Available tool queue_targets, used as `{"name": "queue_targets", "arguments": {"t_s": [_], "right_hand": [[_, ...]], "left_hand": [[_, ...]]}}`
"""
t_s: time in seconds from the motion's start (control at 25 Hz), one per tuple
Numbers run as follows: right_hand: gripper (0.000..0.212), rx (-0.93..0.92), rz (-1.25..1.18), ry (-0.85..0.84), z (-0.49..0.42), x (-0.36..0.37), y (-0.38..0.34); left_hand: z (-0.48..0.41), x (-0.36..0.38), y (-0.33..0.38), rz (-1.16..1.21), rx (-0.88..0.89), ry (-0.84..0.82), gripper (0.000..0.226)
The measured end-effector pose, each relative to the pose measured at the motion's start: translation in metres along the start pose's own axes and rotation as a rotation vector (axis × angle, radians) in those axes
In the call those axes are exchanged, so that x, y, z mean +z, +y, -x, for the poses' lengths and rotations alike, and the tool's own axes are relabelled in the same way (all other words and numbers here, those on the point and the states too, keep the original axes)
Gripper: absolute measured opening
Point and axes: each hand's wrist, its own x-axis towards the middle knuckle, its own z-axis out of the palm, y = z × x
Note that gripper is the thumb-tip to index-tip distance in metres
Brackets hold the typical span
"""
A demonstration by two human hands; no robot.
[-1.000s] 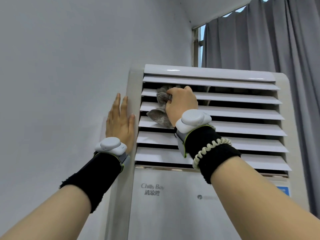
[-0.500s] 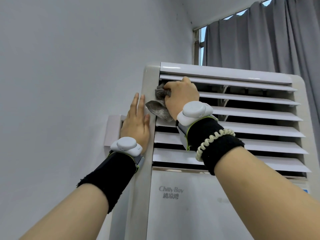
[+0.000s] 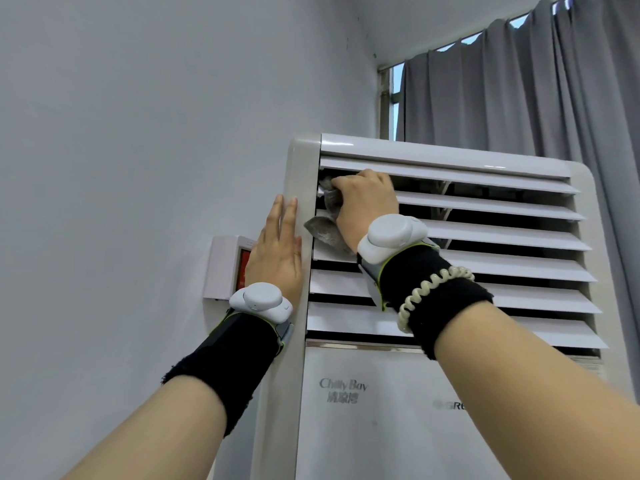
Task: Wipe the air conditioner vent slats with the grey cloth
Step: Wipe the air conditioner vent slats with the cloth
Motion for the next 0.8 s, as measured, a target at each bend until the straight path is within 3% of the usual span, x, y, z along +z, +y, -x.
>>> {"name": "queue_targets", "arguments": {"t_s": [0.12, 0.48, 0.64, 0.8], "right_hand": [[0.032, -0.033, -0.009, -0.028, -0.002, 0.003, 0.003], [0.042, 0.127, -0.063, 0.041, 0.035, -0.001, 0.079], [0.046, 0.167, -0.124, 0.113, 0.055, 0.009, 0.079], [0.049, 0.143, -0.108, 0.081, 0.066, 0.017, 0.082]], "left_hand": [[0.0, 0.0, -0.002, -0.004, -0.002, 0.017, 0.051], [0.0, 0.001, 0.001, 0.026, 0.009, 0.023, 0.052], [-0.007, 0.008, 0.008, 0.06, -0.042, 0.067, 0.052], [-0.01, 0.014, 0.012, 0.032, -0.059, 0.078, 0.051]]}}
